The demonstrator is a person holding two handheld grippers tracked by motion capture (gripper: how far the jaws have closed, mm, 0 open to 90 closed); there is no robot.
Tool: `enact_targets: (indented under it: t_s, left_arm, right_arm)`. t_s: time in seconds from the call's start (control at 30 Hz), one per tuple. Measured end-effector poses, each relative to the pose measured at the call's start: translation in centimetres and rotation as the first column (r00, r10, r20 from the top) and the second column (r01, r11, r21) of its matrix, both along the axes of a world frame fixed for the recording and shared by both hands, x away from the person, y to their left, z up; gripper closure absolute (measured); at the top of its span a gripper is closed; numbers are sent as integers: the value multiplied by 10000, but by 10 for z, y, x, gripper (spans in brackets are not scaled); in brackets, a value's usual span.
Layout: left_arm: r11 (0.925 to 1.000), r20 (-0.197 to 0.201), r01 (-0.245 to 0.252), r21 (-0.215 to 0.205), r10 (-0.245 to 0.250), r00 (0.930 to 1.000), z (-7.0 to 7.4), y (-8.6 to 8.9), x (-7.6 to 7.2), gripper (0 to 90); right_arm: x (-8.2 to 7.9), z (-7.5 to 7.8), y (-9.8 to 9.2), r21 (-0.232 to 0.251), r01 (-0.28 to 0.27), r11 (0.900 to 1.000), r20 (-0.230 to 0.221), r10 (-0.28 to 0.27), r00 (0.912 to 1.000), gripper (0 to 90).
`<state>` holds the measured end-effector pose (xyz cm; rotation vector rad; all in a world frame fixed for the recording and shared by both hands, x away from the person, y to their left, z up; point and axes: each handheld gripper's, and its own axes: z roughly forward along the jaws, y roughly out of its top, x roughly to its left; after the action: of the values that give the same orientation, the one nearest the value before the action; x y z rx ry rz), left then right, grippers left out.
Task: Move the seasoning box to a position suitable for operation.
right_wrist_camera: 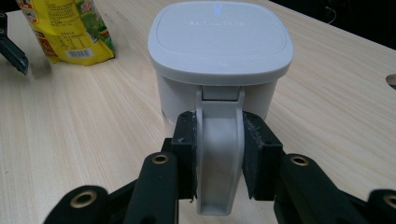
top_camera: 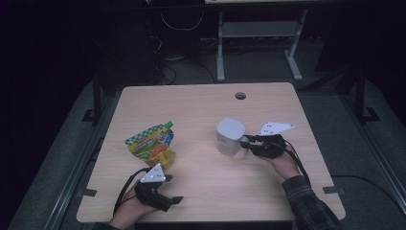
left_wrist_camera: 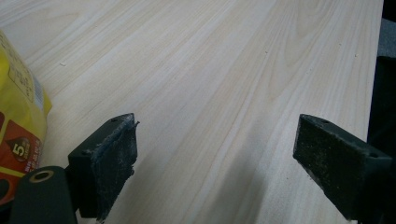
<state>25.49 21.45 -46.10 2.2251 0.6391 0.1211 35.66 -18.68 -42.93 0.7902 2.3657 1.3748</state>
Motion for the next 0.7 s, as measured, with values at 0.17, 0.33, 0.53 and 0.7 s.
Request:
enact_targets:
  t_s: [0.17,0.33,0.53,0.7]
  left_arm:
    - [10000,-5,-26,-20,26,10000,0,0,0,131]
    - [10000,-9,-50,-30,50,10000,0,0,0,131]
    - [10000,-10,-58,-30,58,10000,0,1,0,131]
    - [10000,-3,-64,-25,64,10000,0,0,0,131]
  right_arm:
    - [-3,2,0,-75,-19,10000,59,20,10000,686]
    - [-10,5,0,-173,-57,9998,97,59,9999,687]
    - [-21,7,2,-243,-182,9995,121,185,9998,687]
    - [-29,7,2,-149,-295,9995,81,296,9995,687]
